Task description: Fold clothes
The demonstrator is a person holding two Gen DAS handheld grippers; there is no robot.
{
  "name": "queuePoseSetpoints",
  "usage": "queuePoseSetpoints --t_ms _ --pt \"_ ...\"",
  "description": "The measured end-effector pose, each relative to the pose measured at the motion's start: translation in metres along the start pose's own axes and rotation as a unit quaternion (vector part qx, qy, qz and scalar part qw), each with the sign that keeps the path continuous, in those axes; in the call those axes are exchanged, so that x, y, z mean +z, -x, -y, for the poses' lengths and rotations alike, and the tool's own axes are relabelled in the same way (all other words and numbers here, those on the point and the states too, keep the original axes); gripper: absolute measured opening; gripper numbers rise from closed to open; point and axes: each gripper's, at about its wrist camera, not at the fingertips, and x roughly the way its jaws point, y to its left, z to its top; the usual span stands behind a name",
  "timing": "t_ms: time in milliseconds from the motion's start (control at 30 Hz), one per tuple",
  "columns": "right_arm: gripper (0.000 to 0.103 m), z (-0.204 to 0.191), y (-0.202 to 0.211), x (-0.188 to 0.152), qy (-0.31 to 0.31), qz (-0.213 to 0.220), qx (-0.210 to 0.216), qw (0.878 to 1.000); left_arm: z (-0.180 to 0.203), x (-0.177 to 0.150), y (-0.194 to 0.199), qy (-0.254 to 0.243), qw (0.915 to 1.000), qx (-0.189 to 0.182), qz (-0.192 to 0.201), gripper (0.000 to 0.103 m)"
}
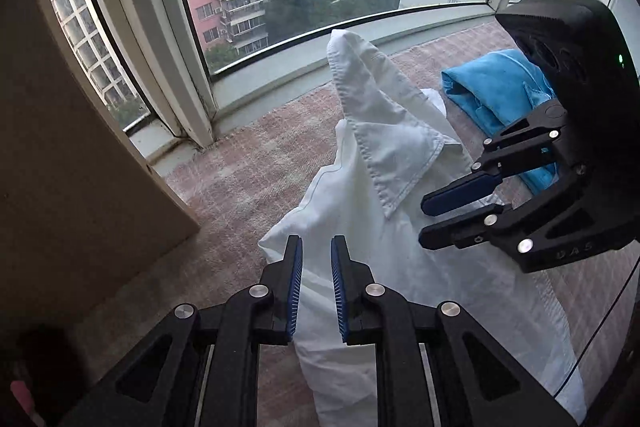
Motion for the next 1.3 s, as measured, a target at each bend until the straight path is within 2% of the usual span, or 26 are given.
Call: queuePoseSetpoints --t_ms 67,100,133,167,200,233,333,400,500,567,667,767,833,900,933,1000,1100,1200,1300 --pt "0.024 0.014 -0.004 0.003 -0.024 -0.005 -0.035 0.999 -0.005 0.002 -0.015 0.018 0.9996 -0.021 -0.008 0.015" --pt "0.02 0.029 0.005 0.0 -0.052 0.001 -0.061 0.997 -0.007 0.003 -0.024 0.023 0.9994 -0.022 -0.014 0.015" --pt "0.012 0.045 0.012 -0.002 -0.083 0.011 -0.088 0.993 -0.008 0.003 -0.032 0.024 0.9995 -0.01 -0.017 0.016" --pt "0.008 0.059 0.019 -0.005 -0.11 0.019 -0.111 0.987 -0.009 0.002 -0.037 0.022 0.9995 0.009 -0.019 0.015" --pt "0.006 0.07 0.023 -0.007 -0.127 0.023 -0.132 0.983 -0.009 0.001 -0.04 0.017 0.9993 0.025 -0.021 0.015" --pt "0.009 0.078 0.028 -0.009 -0.138 0.026 -0.148 0.979 -0.009 -0.001 -0.043 0.013 0.9988 0.042 -0.022 0.015" --pt "0.011 0.072 0.052 -0.015 -0.129 0.05 -0.131 0.982 -0.01 -0.002 -0.042 0.011 0.9987 0.046 -0.016 0.015" --pt "0.011 0.058 0.072 -0.016 -0.131 0.086 -0.13 0.979 -0.009 -0.002 -0.041 0.009 0.9988 0.047 -0.012 0.015" --pt "0.012 0.032 0.079 -0.008 -0.109 0.111 -0.071 0.985 -0.007 -0.001 -0.038 0.013 0.9995 0.029 -0.002 0.014" --pt "0.013 0.017 0.055 0.005 -0.077 0.082 -0.045 0.993 -0.003 -0.001 -0.038 0.007 0.9996 0.025 0.004 0.016" --pt "0.013 0.017 0.008 0.024 -0.062 0.03 -0.063 0.996 0.0 -0.003 -0.049 0.001 0.9995 0.028 -0.012 0.015" --pt "0.009 0.043 -0.002 0.027 -0.091 0.017 -0.104 0.99 -0.001 -0.006 -0.044 -0.005 0.9989 0.046 -0.008 0.015" --pt "0.004 0.051 0.008 0.021 -0.104 0.022 -0.102 0.989 -0.001 -0.008 -0.039 -0.009 0.9982 0.059 -0.004 0.01" --pt "0.005 0.059 0.018 0.016 -0.118 0.027 -0.1 0.988 -0.007 -0.01 -0.019 0.011 0.9984 0.054 0.008 0.01" --pt "0.008 0.058 0.025 0.012 -0.12 0.03 -0.099 0.987 -0.008 -0.013 -0.006 0.022 0.9986 0.046 0.014 0.009" --pt "0.009 0.034 0.045 -0.002 -0.092 0.033 -0.09 0.991 -0.005 -0.024 0.023 0.031 0.999 0.021 0.022 0.008" --pt "0.015 -0.005 0.049 -0.039 -0.057 -0.005 -0.037 0.998 0.015 -0.047 0.049 0.013 0.9998 -0.008 0.01 0.008" --pt "0.015 -0.03 0.028 -0.069 -0.035 -0.046 -0.033 0.998 0.04 -0.07 0.046 -0.002 0.9988 -0.045 -0.017 0.011" --pt "0.015 -0.035 0.01 -0.093 -0.031 -0.077 -0.041 0.996 0.049 -0.083 0.024 -0.013 0.9985 -0.019 -0.049 0.013"
